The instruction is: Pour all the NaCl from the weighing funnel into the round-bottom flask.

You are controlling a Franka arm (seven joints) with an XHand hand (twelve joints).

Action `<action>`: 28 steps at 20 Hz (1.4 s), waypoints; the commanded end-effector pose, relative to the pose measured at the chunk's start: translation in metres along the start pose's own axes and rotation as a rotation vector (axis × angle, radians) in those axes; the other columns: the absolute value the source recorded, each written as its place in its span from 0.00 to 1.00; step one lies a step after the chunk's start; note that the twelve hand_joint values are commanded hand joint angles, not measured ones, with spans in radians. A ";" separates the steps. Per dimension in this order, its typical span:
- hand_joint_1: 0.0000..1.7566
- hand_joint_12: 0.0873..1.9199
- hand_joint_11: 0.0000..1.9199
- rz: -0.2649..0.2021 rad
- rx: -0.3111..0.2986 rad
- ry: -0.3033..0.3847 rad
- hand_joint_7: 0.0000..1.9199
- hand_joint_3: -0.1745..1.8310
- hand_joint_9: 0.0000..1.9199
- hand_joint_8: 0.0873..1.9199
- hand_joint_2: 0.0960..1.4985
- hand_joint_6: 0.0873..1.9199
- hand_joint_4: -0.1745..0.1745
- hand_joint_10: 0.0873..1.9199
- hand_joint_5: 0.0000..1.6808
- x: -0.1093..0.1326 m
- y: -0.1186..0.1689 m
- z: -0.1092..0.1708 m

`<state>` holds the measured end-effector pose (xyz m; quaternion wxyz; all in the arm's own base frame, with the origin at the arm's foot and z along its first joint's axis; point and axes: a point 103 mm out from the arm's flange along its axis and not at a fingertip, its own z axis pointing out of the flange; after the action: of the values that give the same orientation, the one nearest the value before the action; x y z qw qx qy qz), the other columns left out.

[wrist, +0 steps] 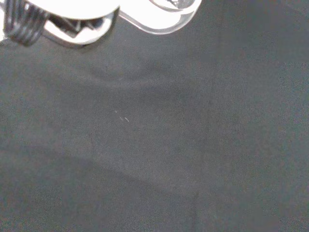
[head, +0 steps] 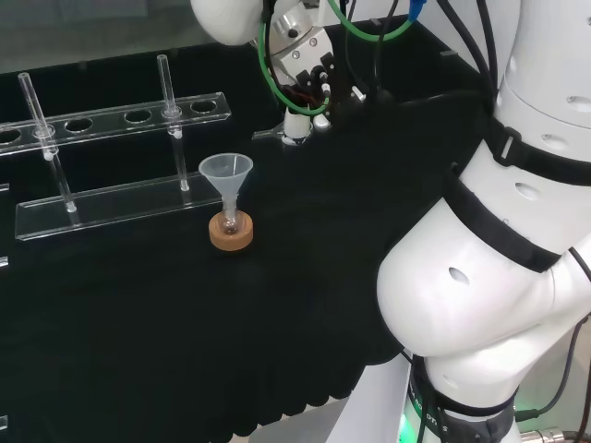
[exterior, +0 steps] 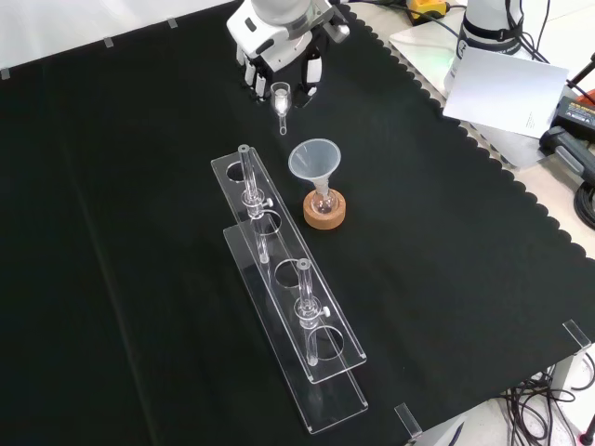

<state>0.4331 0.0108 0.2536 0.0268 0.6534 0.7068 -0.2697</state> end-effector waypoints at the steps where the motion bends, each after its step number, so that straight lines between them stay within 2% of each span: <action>1: 0.66 0.39 0.61 0.016 0.037 -0.019 0.57 0.38 0.73 0.21 0.38 0.04 1.00 0.00 0.90 0.003 -0.014 -0.001; 8: 0.66 0.39 0.61 0.018 0.044 -0.025 0.57 0.38 0.73 0.21 0.38 0.04 1.00 0.00 0.90 0.006 -0.024 -0.003; 22: 0.66 0.39 0.60 -0.036 0.077 -0.078 0.56 0.38 0.73 0.21 0.38 0.04 1.00 0.00 0.90 0.024 -0.021 -0.012; 28: 0.66 0.39 0.60 -0.047 0.084 -0.153 0.56 0.38 0.74 0.21 0.38 0.04 1.00 0.00 0.90 0.030 -0.017 -0.016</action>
<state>0.4128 0.0344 0.2617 0.0246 0.6346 0.7046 -0.3167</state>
